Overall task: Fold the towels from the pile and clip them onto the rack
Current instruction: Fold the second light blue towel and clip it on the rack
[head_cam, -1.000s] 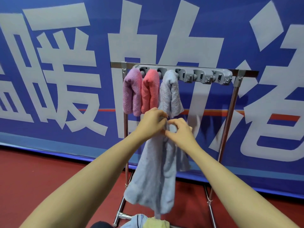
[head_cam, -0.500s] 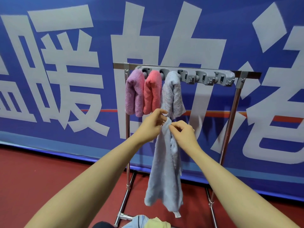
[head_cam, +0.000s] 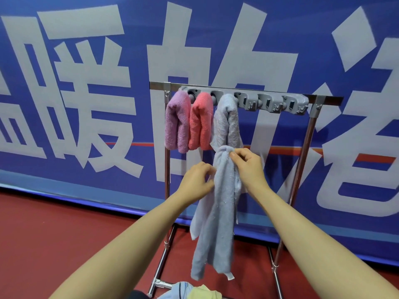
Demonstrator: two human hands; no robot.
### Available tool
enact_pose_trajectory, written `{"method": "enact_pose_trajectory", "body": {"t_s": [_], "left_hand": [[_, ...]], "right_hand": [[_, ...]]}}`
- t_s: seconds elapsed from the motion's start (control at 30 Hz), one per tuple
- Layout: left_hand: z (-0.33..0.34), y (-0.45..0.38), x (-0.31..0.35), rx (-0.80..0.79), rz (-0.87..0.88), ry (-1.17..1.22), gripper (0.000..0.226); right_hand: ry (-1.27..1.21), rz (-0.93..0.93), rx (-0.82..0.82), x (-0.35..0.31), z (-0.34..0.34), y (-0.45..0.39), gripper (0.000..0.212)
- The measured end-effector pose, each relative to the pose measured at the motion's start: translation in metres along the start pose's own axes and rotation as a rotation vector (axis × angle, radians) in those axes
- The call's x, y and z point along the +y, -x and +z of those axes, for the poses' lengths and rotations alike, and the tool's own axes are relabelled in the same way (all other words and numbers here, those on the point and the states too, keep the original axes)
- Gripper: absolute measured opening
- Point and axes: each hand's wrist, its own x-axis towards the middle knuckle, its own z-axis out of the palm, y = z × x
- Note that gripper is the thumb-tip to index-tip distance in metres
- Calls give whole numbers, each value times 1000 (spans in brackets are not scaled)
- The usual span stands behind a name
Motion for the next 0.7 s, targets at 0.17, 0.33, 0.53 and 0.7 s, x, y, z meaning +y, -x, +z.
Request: {"method": "enact_pose_trajectory", "body": {"t_s": [0.17, 0.33, 0.53, 0.7], "left_hand": [[1, 5, 7, 0, 28, -164, 50], [8, 4, 4, 57, 73, -291, 30], [9, 0, 12, 72, -58, -242, 20], [-7, -6, 17, 97, -76, -317, 13]], "right_hand": [[15, -4, 67, -1, -3, -4, 15], [35, 15, 110, 4, -1, -4, 18], [25, 66, 162, 8, -9, 0, 13], [45, 135, 200, 18, -22, -1, 15]]}}
